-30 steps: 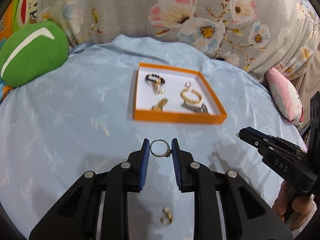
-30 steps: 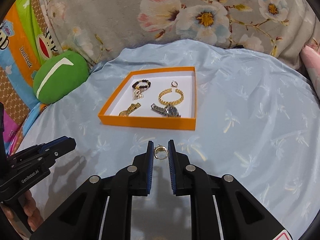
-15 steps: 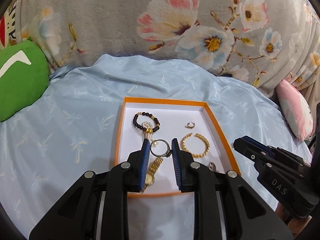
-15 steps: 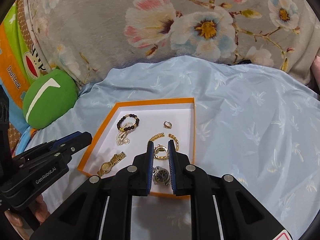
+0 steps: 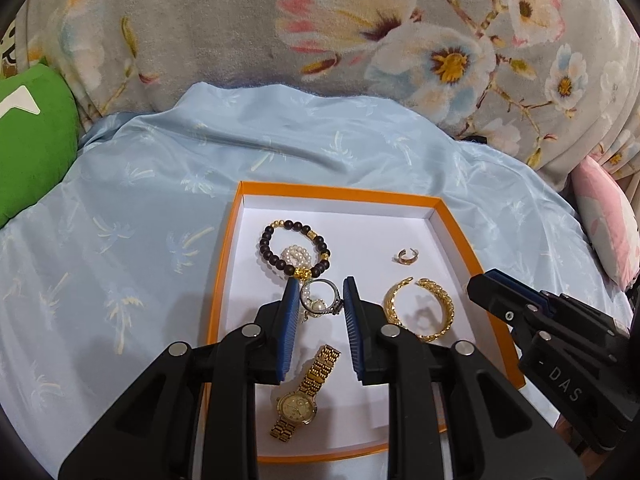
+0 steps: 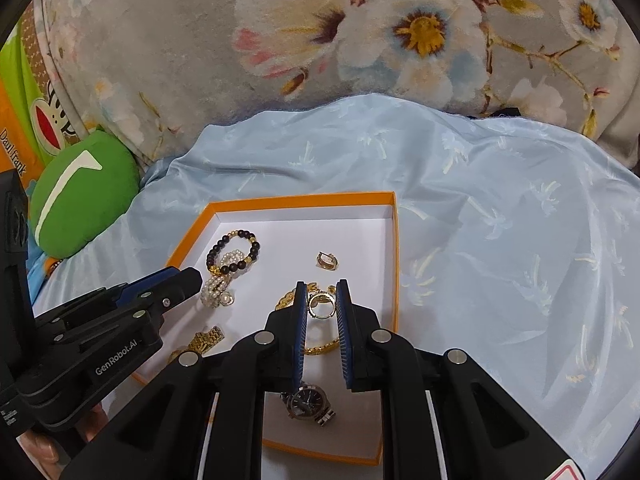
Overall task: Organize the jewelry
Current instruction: 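Carry the ring and earring into the orange box and open both tools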
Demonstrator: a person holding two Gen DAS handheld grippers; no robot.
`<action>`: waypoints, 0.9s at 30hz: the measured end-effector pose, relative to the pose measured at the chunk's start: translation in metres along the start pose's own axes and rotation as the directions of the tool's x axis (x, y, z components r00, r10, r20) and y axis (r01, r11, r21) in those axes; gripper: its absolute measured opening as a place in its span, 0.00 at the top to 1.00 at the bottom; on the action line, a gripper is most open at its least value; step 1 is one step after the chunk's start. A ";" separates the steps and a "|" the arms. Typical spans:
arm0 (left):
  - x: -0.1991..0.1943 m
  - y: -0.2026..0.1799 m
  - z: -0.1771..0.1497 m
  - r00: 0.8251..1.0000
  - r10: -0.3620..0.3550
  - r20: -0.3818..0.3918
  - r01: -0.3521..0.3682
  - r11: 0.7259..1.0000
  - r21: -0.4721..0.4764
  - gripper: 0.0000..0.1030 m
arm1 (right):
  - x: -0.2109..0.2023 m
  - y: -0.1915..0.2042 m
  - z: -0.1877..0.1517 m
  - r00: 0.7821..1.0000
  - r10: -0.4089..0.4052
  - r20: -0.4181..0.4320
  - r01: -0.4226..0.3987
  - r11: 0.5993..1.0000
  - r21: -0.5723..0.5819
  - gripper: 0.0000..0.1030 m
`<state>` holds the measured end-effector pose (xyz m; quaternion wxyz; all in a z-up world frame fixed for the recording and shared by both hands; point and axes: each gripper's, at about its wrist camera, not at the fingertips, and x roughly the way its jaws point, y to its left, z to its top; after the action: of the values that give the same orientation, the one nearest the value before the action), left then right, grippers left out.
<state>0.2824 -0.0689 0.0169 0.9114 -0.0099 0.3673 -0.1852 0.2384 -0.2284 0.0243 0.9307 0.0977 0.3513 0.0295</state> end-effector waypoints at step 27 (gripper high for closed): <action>0.005 0.001 -0.005 1.000 0.023 0.005 -0.023 1.000 0.003 0.69 | 0.008 0.000 -0.003 1.000 -0.022 -0.003 0.022 1.000 -0.021 0.84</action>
<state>0.2827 -0.0694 0.0098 0.9144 -0.0049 0.3648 -0.1752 0.2430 -0.2269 0.0171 0.9314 0.0840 0.3535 0.0232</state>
